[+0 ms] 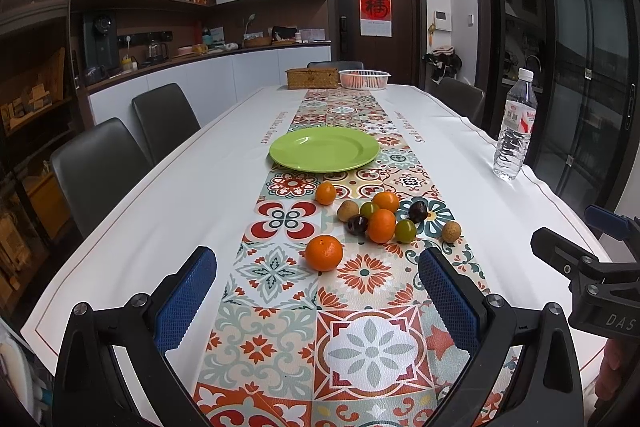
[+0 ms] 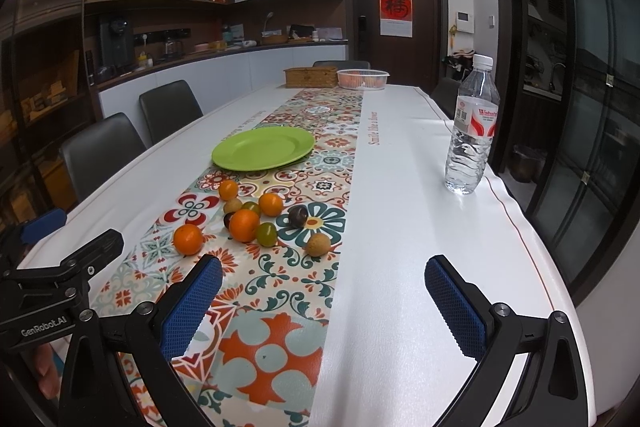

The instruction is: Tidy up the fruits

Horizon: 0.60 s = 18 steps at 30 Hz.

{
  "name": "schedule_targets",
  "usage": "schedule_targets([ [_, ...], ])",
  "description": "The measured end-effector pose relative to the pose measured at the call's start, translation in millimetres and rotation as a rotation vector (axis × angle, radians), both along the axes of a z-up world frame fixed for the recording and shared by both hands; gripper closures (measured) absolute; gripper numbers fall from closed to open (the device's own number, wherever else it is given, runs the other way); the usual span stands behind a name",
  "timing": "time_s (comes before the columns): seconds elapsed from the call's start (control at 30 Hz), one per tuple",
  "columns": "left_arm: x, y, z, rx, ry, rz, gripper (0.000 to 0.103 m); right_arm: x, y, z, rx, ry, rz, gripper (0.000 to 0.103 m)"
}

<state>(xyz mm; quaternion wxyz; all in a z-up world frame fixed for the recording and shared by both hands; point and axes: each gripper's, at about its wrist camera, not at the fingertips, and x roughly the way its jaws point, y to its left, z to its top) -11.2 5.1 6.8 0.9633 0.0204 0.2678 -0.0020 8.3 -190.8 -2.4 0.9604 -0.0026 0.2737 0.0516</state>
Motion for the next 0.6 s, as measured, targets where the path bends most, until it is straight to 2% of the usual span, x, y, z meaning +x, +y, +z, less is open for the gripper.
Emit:
schedule_targets([
  [0.6, -1.8, 0.7, 3.5, -0.005, -0.009, -0.002, 0.000, -0.5, 1.2, 0.6, -0.002, -0.001, 0.001, 0.000],
])
